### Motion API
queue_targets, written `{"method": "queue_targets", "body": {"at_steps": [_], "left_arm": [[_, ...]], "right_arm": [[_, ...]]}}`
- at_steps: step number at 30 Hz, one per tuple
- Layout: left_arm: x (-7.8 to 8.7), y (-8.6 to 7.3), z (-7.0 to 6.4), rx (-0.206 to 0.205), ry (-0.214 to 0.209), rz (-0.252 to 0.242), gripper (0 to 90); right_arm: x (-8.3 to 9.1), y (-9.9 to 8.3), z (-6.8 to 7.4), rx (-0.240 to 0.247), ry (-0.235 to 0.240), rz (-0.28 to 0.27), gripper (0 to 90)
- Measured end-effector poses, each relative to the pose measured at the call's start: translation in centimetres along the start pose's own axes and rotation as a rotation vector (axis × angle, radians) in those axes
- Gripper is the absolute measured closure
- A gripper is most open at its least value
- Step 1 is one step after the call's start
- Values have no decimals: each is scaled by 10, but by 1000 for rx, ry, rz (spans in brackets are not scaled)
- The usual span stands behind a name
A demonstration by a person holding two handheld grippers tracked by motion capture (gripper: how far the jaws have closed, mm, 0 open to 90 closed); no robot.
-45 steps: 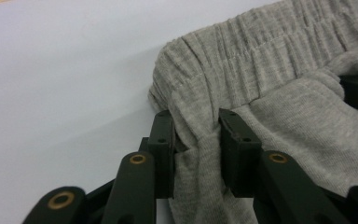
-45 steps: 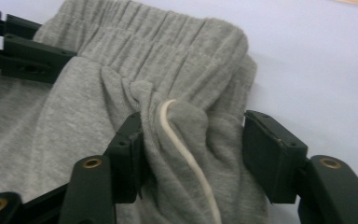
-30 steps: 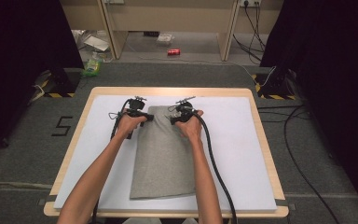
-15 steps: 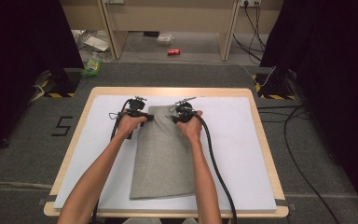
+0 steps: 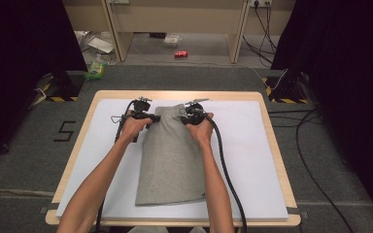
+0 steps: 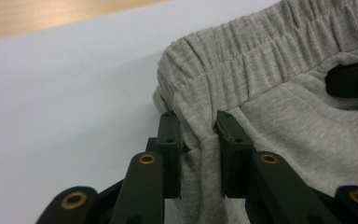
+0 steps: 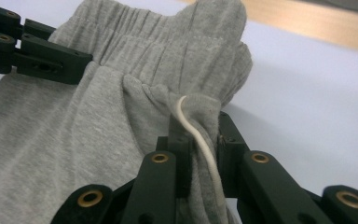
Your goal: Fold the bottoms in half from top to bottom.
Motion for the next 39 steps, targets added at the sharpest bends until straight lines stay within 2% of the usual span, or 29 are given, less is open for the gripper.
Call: {"method": "queue_targets", "body": {"at_steps": [4, 7, 16, 18, 21, 25, 29, 33, 39], "left_arm": [[8, 11, -3, -6, -7, -24, 731], [16, 16, -6, -14, -12, -42, 731], [39, 22, -18, -55, -60, -79, 730], [45, 21, -23, -77, -60, -83, 730], [58, 20, -29, -82, -64, -90, 729], [72, 14, -39, -116, -77, -99, 728], [85, 1, -44, -120, -128, -107, 727], [96, -13, -51, -150, -152, -128, 725], [107, -31, -60, -173, -184, -142, 724]], "right_arm": [[9, 11, -2, -10, 11, -35, 808], [15, 18, -3, 2, 14, -51, 808], [42, 27, 3, 34, 62, -98, 808], [49, 27, 4, 28, 67, -104, 808], [60, 27, 10, 41, 65, -110, 808], [76, 25, 19, 67, 65, -127, 808], [93, 18, 31, 100, 81, -152, 807], [107, 8, 43, 136, 93, -172, 806], [121, -9, 56, 149, 108, -199, 804]]}}
Point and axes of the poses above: each handheld gripper's, and its own axes: x roughly backward along the jaws, y roughly out of its top, z roughly to its left, the point moved 7 cm from there along -x, roughly forward along the jaws, and after that the axes turned 12 degrees about x, right-handed, at the moved point
